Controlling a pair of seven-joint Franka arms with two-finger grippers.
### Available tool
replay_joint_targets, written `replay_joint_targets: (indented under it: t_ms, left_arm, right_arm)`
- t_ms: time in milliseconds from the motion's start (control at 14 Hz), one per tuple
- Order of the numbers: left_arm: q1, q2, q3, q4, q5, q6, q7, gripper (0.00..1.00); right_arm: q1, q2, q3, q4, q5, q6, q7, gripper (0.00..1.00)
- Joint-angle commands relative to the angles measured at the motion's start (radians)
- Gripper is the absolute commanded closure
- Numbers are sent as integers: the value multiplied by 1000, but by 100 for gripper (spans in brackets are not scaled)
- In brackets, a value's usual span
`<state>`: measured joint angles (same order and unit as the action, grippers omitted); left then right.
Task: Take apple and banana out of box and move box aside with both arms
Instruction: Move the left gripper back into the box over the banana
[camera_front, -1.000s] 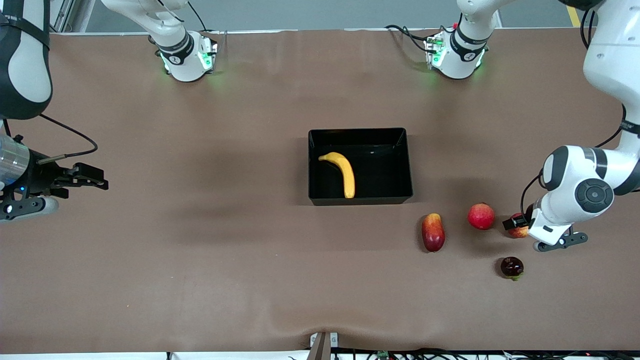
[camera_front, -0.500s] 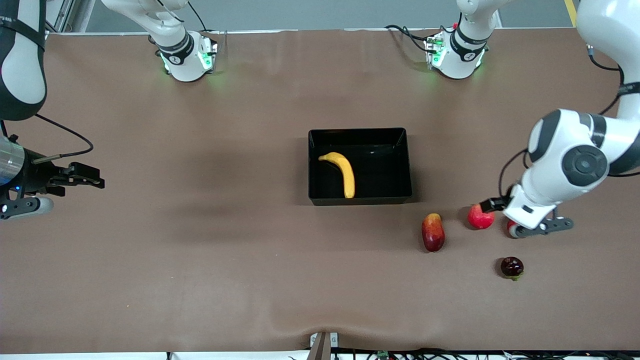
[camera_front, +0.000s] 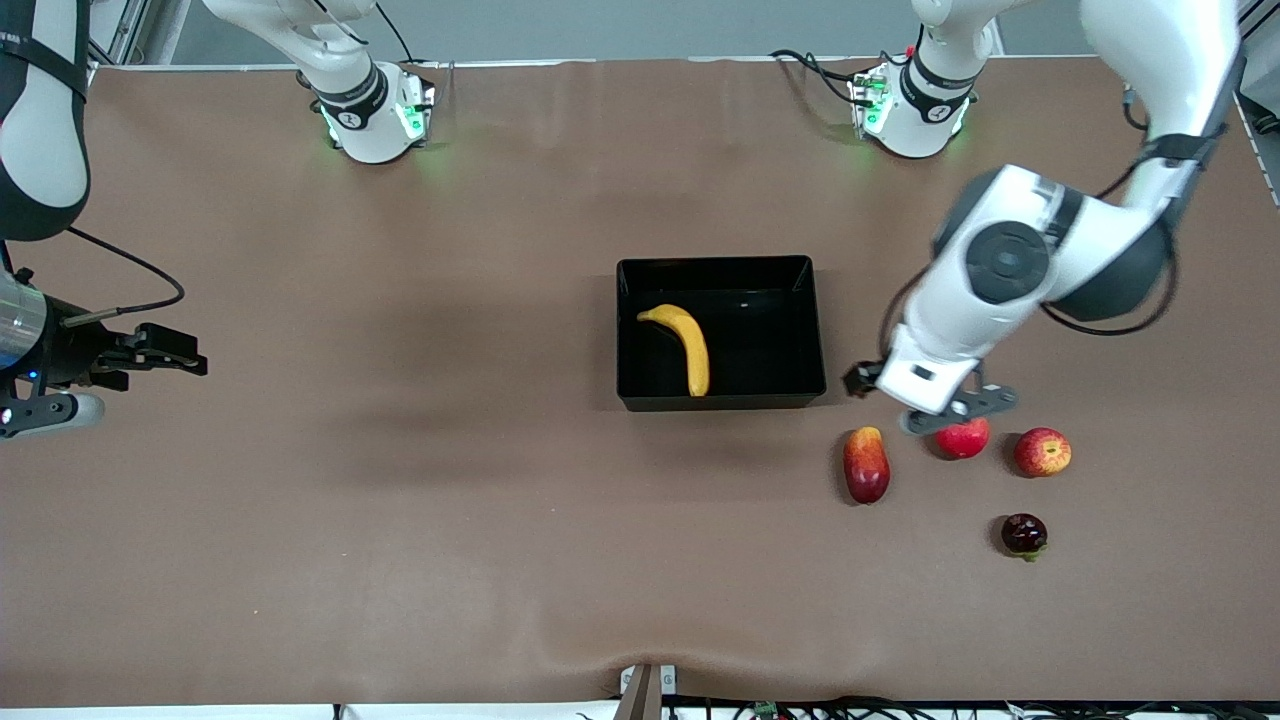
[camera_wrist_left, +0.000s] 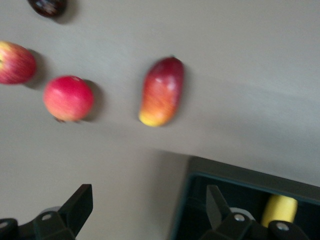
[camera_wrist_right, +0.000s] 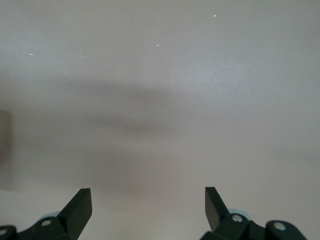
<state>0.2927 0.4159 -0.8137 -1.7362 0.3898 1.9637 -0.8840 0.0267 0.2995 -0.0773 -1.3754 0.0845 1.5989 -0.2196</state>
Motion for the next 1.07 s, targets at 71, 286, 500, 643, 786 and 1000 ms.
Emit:
replay_joint_targets:
  t_ms: [71,286,500,643,786,1000]
  left_arm:
    - [-102,37,1,13,4,9,-61,0]
    - [-165,67,1,-2,4,33,-61,0]
    - [-228,115,4,-11,6,59,-87,0]
    - [-251,142,5,-23,43,96,-102,0]
    - [-283,181,5,-23,64,115,-102,0]
    - [-316,256,8,-20,130,193,-176,0]
  right_arm:
    - [-8,-8,5,4,7,-13,16,0]
    - [-11,-8,1,2,6,-13,25,0]
    - [-27,-10,2,4,6,-40,124,0]
    - [-25,-8,2,2,1,-56,180,0]
    - [-25,-7,2,2,0,-53,184,0]
    - [-51,1,2,5,6,-54,175,0]
